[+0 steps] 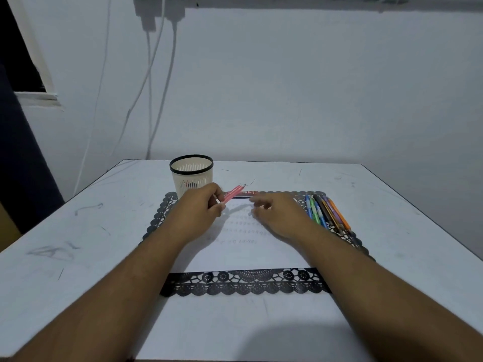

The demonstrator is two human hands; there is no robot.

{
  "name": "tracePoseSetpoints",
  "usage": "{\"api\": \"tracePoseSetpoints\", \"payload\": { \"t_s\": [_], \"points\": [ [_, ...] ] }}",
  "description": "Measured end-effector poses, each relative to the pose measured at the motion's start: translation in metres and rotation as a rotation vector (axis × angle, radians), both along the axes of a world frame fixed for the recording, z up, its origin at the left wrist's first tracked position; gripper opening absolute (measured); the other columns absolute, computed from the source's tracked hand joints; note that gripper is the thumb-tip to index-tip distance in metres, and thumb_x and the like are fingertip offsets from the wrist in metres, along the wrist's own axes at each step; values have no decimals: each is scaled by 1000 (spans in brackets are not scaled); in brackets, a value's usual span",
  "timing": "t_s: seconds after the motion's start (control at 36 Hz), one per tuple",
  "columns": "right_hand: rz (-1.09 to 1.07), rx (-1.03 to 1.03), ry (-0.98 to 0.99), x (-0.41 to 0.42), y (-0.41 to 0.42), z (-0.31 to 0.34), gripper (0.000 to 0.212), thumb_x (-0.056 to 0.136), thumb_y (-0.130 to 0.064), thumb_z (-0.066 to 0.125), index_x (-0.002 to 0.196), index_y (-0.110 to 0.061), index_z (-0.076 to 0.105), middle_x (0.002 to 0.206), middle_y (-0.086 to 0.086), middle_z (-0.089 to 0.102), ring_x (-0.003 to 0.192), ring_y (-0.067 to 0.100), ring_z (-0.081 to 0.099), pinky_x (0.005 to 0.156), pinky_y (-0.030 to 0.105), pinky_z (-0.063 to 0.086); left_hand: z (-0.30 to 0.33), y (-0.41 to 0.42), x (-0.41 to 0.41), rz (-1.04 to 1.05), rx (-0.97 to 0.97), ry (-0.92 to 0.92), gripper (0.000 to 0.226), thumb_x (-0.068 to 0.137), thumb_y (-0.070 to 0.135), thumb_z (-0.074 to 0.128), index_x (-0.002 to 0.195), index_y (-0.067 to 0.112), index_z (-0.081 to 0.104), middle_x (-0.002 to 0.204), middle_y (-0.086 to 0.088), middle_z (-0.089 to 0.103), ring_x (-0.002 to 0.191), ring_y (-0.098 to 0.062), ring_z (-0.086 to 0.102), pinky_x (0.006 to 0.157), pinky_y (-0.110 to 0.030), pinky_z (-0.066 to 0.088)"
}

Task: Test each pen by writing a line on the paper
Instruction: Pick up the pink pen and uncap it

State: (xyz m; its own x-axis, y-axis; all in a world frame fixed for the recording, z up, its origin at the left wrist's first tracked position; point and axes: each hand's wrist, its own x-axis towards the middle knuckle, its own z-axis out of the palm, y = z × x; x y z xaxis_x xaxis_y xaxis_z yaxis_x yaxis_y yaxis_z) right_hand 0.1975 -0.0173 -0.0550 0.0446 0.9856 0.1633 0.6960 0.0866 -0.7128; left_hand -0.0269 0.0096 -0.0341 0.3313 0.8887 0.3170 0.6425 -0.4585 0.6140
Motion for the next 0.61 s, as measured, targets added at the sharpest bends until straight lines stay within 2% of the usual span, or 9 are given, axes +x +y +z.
{"api": "tracePoseSetpoints", "payload": {
  "t_s": [0.06,0.11,0.17,0.22,0.31,0.39,0.44,0.53,0.61],
  "points": [
    [34,8,-152,-2,8,-4,27,98,-28,71,124,-25,76,131,4,69,123,19,60,98,33,46,0,0,-1,7,-21,-2,9,97,22,68,93,30,64,75,10,72,74,-10,68,80,-46,58],
    [31,43,-208,-4,14,-5,21,96,-27,73,114,-26,81,115,-2,73,109,16,65,89,30,47,0,1,0,12,-29,7,8,97,24,68,94,30,64,76,10,73,75,-10,68,80,-46,58],
    [22,98,-277,-5,15,-6,15,95,-26,72,105,-27,83,98,-12,67,93,11,62,80,29,45,-1,0,1,12,-31,17,7,97,25,68,95,31,64,77,11,73,76,-10,68,81,-46,58],
    [19,129,-325,-7,15,-7,14,95,-26,71,101,-28,84,90,-14,61,90,12,60,77,30,45,-1,-1,1,10,-34,12,8,97,25,68,95,31,64,76,13,73,76,-10,69,81,-47,58],
    [21,128,-281,-8,15,-6,10,94,-22,72,92,-23,82,84,-15,64,81,10,61,76,35,51,-2,0,1,9,-43,14,9,97,26,68,93,32,63,76,13,73,76,-11,69,81,-48,58],
    [3,151,-215,-7,11,-6,10,96,-21,70,88,-20,76,87,-10,67,79,7,60,73,35,50,-3,0,1,-1,-41,11,11,97,24,68,92,31,63,77,10,73,76,-13,69,81,-47,58],
    [-30,164,-116,-6,9,-6,10,98,-22,67,90,-22,72,87,-8,68,79,10,61,72,35,50,-3,0,2,-12,-38,25,10,98,24,68,92,30,63,78,9,73,76,-13,68,79,-45,58],
    [-66,187,286,-6,2,-2,11,100,-20,67,90,-21,72,83,0,72,70,12,60,65,32,47,-4,-1,3,-22,-22,42,9,99,27,67,93,32,62,78,10,72,74,-11,67,73,-38,55],
    [-85,212,532,-4,-5,6,11,100,-15,69,94,-15,78,81,1,72,59,5,52,56,22,43,-4,-2,4,-24,-7,52,8,99,30,66,94,34,62,80,10,72,73,-9,65,66,-32,50]
  ]
}}
